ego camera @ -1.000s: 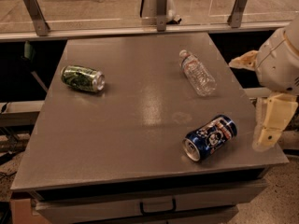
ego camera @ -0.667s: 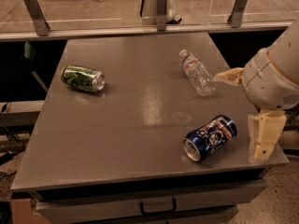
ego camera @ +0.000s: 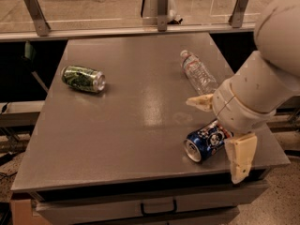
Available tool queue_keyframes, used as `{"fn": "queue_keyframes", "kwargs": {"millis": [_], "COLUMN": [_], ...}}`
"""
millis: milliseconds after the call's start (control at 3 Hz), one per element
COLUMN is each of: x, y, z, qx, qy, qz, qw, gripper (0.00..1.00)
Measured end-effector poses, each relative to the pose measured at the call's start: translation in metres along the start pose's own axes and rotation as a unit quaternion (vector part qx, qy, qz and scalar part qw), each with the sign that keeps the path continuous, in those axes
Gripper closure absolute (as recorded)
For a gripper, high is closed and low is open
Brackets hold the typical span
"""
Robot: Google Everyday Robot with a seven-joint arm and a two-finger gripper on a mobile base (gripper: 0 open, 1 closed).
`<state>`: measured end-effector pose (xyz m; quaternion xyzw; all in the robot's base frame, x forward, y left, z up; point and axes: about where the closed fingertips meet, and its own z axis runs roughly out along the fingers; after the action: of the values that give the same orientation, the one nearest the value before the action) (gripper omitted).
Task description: Place pepsi can upright
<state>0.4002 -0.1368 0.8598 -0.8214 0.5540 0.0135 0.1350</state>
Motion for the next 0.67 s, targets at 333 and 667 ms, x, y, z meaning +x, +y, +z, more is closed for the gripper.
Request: {"fn": "queue_keyframes", "kwargs": {"millis": [333,667], "x": [-0.002,0.001], "y": [0.004,0.003], "z": [0.027,0.041], "qx": [-0.013,-0.021], "qy": [0.031,0.060], "qz": [-0.013,-0.013], "qw": [0.9994,0.9979], "gripper": [0.17,0.41]}}
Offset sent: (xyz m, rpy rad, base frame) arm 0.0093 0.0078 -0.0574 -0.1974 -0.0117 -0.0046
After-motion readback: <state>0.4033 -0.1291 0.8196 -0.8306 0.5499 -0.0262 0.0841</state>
